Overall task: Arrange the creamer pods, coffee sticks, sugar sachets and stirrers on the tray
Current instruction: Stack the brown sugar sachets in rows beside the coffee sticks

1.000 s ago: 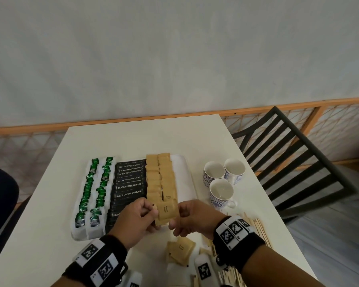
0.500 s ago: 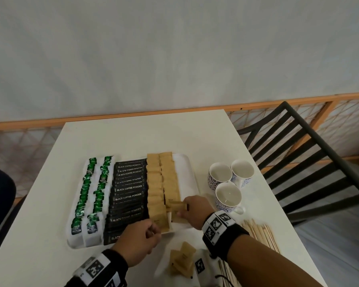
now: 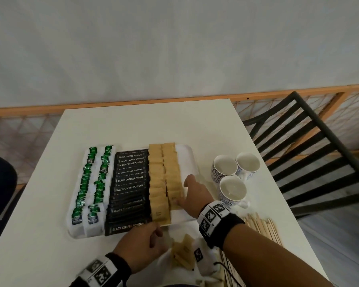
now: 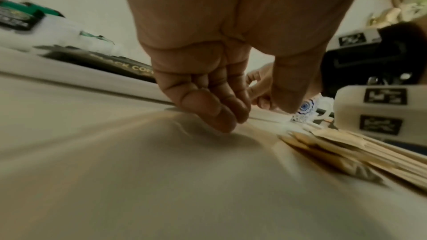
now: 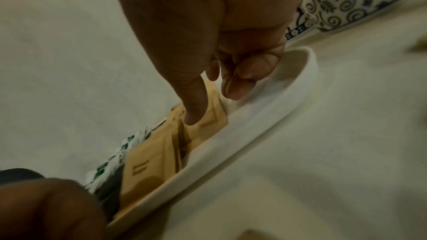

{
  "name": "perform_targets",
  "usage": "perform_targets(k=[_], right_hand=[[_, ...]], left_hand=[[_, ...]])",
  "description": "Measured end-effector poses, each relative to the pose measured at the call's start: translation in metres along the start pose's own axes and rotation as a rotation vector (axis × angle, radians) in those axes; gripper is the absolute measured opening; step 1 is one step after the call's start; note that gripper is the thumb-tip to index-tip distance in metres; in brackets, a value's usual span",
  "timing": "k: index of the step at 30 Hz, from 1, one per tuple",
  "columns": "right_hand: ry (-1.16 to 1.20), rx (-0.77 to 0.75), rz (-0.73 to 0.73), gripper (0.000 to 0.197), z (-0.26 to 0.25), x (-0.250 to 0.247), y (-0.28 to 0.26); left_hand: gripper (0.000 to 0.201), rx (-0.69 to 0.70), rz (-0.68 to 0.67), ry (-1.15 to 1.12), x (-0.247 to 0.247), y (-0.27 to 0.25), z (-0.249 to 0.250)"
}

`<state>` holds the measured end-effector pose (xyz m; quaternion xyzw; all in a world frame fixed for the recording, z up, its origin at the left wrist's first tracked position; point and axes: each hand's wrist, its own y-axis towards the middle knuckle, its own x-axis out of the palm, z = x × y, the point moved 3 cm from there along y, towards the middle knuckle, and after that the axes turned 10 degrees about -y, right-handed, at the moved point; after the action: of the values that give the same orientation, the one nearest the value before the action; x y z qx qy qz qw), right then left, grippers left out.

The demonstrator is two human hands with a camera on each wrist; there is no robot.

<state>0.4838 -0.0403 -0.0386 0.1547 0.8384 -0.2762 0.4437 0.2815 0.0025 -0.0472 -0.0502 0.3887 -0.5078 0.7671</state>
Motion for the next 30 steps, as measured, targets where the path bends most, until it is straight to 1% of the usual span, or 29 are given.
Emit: perform_targets(k=[2,3,5,6,8,10,11,13,14,18,21,22,23,25,26,28,30], right_hand=[[-0.06,-0.094,0.013,0.036,-0.003,-0.007,-0.013],[-0.125,-0.157,-0.015,0.03,-0.005,-0.008,-0.021],[-0.294,-0.258,-0.162,0.027,-0.002,-0.005,-0.039],[-0.378,-0.294,-0.244,0.03,0.002,-0.001,-0.048],[-0.47,-0.328,-0.364,0.047,0.011,0.006,-0.062],[-0.504,-0.336,-0.423,0.063,0.015,0.012,-0.069],[-0.522,-0.341,-0.435,0.066,0.015,0.014,-0.071],[-0.524,-0.343,-0.425,0.06,0.012,0.013,-0.074],[-0.505,-0.34,-0.416,0.054,0.011,0.013,-0.075],[-0.436,-0.323,-0.429,0.039,0.012,0.014,-0.081],[-0.326,-0.325,-0.395,0.02,0.015,0.01,-0.079],[-0.289,-0.33,-0.375,0.02,0.015,0.006,-0.077],[-0.247,-0.33,-0.352,0.022,0.014,0.001,-0.075],[-0.113,-0.299,-0.281,0.026,0.012,-0.009,-0.067],[-0.028,-0.28,-0.232,0.025,0.01,-0.015,-0.062],[0.065,-0.249,-0.14,0.019,0.006,-0.024,-0.049],[-0.007,-0.256,-0.104,0.019,0.001,-0.027,-0.035]], left_hand=[[0.048,0.01,0.01,0.075,0.005,-0.001,0.006],[0.052,0.025,0.016,0.11,0.008,-0.001,0.008],[0.053,0.059,0.017,0.173,0.014,-0.002,0.014],[0.052,0.075,0.009,0.204,0.017,-0.002,0.017],[0.053,0.098,-0.003,0.249,0.022,-0.002,0.024],[0.058,0.134,0.005,0.296,0.027,-0.001,0.028],[0.061,0.161,0.016,0.312,0.03,0.0,0.03],[0.067,0.192,0.022,0.297,0.034,0.001,0.03],[0.066,0.191,0.018,0.291,0.036,0.002,0.029],[0.041,0.185,-0.016,0.374,0.039,0.007,0.026],[0.036,0.179,-0.035,0.379,0.038,0.009,0.021],[0.036,0.177,-0.031,0.366,0.038,0.009,0.02],[0.039,0.174,-0.027,0.356,0.037,0.009,0.019],[0.058,0.164,-0.032,0.36,0.037,0.011,0.016],[0.063,0.159,-0.036,0.373,0.038,0.012,0.016],[0.06,0.159,-0.033,0.382,0.037,0.013,0.018],[0.059,0.168,-0.029,0.365,0.037,0.014,0.019]])
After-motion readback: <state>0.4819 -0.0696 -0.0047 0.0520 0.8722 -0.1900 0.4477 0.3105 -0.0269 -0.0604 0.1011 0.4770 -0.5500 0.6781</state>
